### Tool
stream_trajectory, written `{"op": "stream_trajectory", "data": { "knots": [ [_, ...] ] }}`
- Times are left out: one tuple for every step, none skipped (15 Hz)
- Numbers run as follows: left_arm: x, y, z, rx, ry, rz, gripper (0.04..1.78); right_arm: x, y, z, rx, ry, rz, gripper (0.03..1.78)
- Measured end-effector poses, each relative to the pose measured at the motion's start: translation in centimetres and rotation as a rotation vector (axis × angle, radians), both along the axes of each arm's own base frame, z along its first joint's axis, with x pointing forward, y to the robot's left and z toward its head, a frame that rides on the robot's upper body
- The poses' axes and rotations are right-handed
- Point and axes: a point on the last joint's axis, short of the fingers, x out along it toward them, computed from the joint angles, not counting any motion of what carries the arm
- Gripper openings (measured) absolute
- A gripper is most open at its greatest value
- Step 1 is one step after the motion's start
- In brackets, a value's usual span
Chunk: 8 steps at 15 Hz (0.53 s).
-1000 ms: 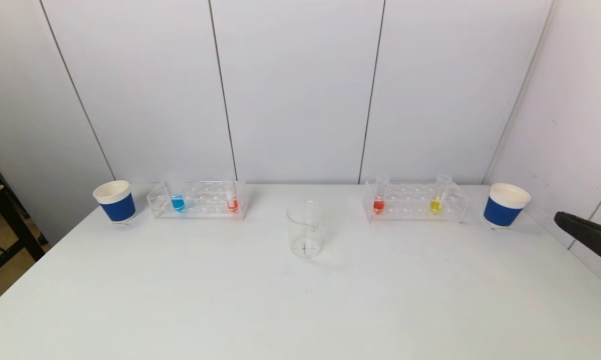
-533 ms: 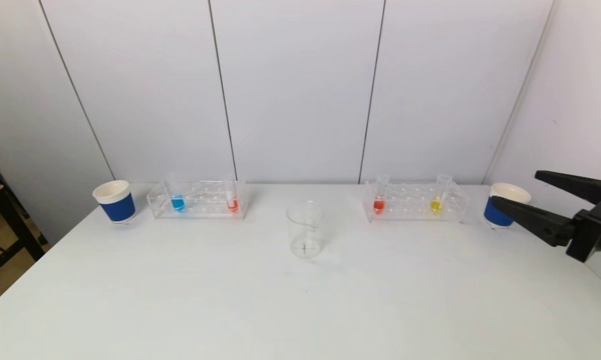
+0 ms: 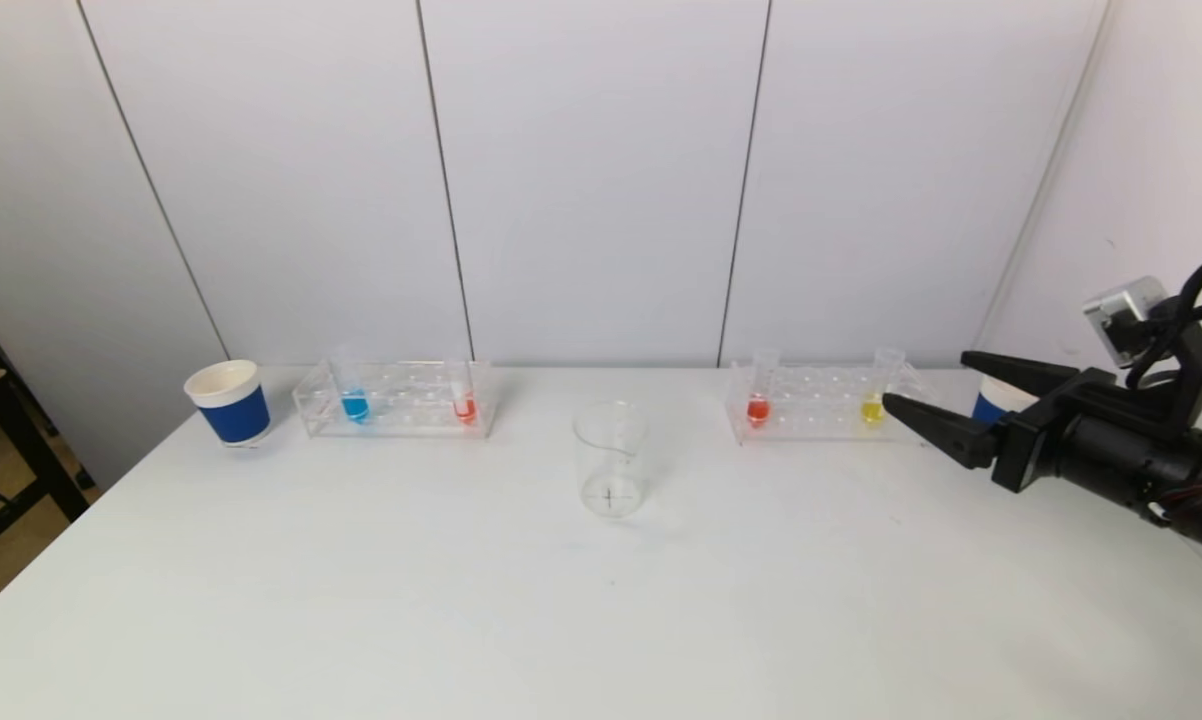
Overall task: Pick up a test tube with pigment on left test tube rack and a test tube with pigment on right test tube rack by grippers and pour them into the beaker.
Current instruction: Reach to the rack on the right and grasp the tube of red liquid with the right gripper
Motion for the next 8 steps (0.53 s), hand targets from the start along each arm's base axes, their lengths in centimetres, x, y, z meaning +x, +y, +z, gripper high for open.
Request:
{"op": "stream_trajectory", "data": {
  "knots": [
    [0.0, 0.0, 0.0, 0.000, 0.000, -0.001, 1.76, 0.6, 0.2, -0.6, 0.001, 0.000, 0.005, 1.77],
    [0.0, 0.0, 0.0, 0.000, 0.000, -0.001, 1.76, 1.3, 0.5, -1.2, 0.001, -0.007, 0.006, 1.77],
    [0.0, 0.0, 0.0, 0.000, 0.000, -0.001, 1.76, 1.9, 0.7, -1.8, 0.002, -0.012, 0.009, 1.77],
    [0.0, 0.0, 0.0, 0.000, 0.000, 0.000, 1.76, 2.5, 0.9, -2.4, 0.002, -0.017, 0.008, 1.77],
    [0.0, 0.0, 0.0, 0.000, 0.000, -0.001, 1.76, 3.0, 1.1, -2.9, 0.001, -0.022, 0.001, 1.77],
    [0.0, 0.0, 0.0, 0.001, 0.000, -0.001, 1.76, 3.6, 1.4, -3.6, 0.001, -0.029, -0.014, 1.77],
    [0.0, 0.0, 0.0, 0.000, 0.000, -0.001, 1.76, 4.2, 1.7, -4.1, 0.001, -0.039, -0.032, 1.77],
    [0.0, 0.0, 0.0, 0.000, 0.000, -0.001, 1.76, 4.8, 2.0, -4.7, 0.002, -0.050, -0.046, 1.77]
  ]
}}
